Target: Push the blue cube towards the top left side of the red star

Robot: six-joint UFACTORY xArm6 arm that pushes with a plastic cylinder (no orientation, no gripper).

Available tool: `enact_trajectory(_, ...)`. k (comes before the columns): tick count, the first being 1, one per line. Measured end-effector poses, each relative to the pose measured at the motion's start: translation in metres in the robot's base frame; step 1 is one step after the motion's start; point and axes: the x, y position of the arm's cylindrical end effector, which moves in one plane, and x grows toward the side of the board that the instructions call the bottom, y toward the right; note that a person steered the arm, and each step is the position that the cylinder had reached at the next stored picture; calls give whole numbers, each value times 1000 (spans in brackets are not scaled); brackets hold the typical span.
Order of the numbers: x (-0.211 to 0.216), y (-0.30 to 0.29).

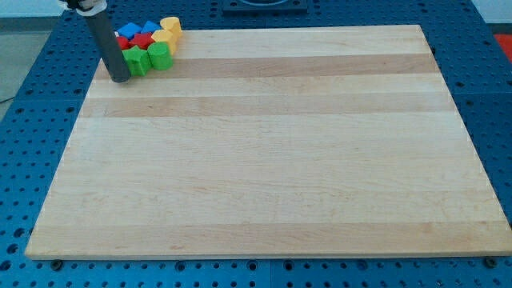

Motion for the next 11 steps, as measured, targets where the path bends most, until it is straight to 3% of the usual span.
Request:
enact_trajectory(2,18,1)
enact_trajectory(3,54,-29)
enact_trajectory(6,42,-56)
enact_trajectory(7,-22,-56)
enact_trajectory(8,-125,-55)
enact_trajectory(10,-126,-30)
enact_trajectory(11,-126,12)
